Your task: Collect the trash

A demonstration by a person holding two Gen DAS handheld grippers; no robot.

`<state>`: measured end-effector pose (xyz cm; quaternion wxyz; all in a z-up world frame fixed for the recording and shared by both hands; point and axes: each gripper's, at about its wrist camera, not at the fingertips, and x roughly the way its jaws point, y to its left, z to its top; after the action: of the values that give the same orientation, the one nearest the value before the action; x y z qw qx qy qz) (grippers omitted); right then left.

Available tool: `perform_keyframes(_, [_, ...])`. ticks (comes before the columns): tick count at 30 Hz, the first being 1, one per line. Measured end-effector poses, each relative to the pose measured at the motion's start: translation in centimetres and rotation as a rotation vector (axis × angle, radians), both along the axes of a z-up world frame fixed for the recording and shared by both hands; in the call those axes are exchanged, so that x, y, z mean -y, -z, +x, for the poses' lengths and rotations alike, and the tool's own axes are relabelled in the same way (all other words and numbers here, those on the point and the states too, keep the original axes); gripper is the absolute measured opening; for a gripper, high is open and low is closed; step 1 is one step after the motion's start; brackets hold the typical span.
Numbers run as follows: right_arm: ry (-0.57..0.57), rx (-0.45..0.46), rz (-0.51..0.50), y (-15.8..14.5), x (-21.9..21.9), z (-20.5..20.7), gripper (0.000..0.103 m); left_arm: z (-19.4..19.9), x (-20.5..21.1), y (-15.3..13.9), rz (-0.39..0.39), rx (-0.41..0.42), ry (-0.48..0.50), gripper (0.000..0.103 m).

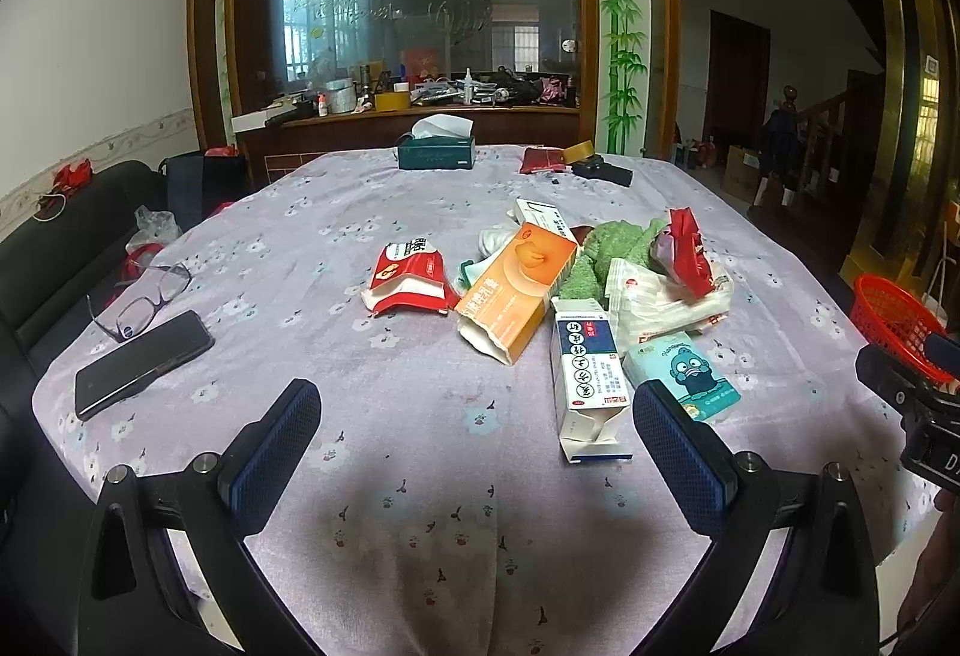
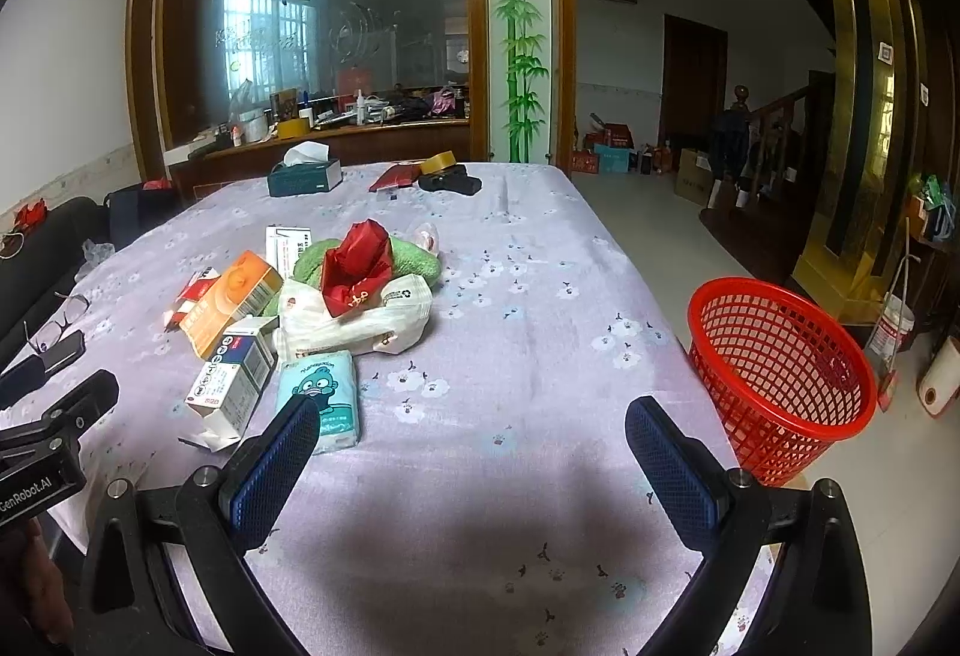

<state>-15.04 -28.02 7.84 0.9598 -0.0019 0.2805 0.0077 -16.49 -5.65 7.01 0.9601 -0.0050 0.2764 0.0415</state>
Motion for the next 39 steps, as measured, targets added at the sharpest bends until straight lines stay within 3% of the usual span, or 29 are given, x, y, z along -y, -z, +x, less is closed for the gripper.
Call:
perform_keyframes(29, [-0.022,-0.039,0.007,0.9,-0.6,0.5,0.103,0.3,-0.9,0.7,-0.03,-0.034,0.006,0.103])
perform_keyframes(36, [-0.1,-0.072,0.093,0.5,0.6,1.8,0.103,1.3,-1.0,1.2,-0.072,-0.086,0.031,0.103])
perform_keyframes(39, [-0.162,-0.128,0.166,0.9,0.8,3.0,0.102,1.8,-0.9,1.3,-0.083,-0.103,0.047,0.103])
